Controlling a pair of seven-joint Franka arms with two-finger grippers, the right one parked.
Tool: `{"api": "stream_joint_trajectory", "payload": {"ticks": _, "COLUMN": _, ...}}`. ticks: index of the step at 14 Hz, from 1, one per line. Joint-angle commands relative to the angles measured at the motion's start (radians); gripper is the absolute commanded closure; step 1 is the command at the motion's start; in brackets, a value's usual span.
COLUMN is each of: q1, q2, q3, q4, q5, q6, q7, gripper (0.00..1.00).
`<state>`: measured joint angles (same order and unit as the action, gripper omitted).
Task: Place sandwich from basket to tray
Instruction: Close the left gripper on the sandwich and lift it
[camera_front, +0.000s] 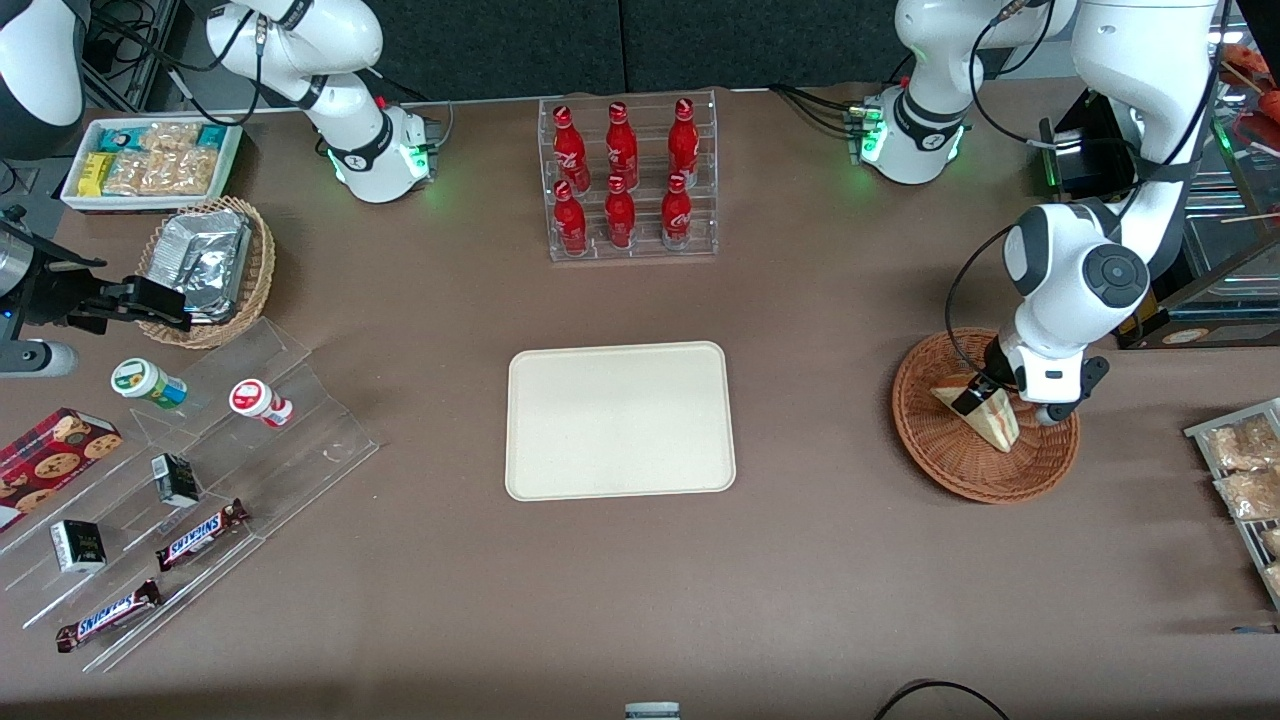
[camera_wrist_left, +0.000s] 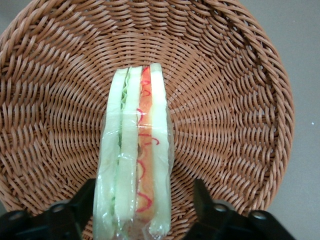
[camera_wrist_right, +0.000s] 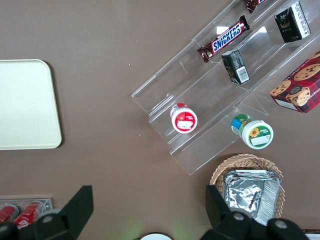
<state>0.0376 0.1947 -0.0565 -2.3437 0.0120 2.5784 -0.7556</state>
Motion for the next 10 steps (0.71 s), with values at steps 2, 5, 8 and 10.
{"api": "stream_joint_trajectory", "payload": {"ticks": 2, "q1": -0.004, "q2": 0.0, "q3": 0.004, "q4": 0.001, "q5": 0.02, "q6": 0.012, "q7": -0.01, "gripper": 0.81}}
{"api": "stream_joint_trajectory", "payload": {"ticks": 5, "q1": -0.004, "q2": -0.043, "q3": 0.006, "q4": 0.009, "q5": 0.02, "q6": -0.009, "q7": -0.008, "gripper": 0.84}}
{"api": "stream_joint_trajectory", "payload": {"ticks": 8, "q1": -0.005, "q2": -0.103, "q3": 0.001, "q4": 0.097, "q5": 0.048, "q6": -0.214, "q7": 0.002, "gripper": 0.84}}
{"api": "stream_joint_trajectory", "payload": {"ticks": 10, "q1": -0.007, "q2": -0.115, "q3": -0.022, "q4": 0.212, "q5": 0.054, "q6": -0.399, "q7": -0.001, "gripper": 0.84}}
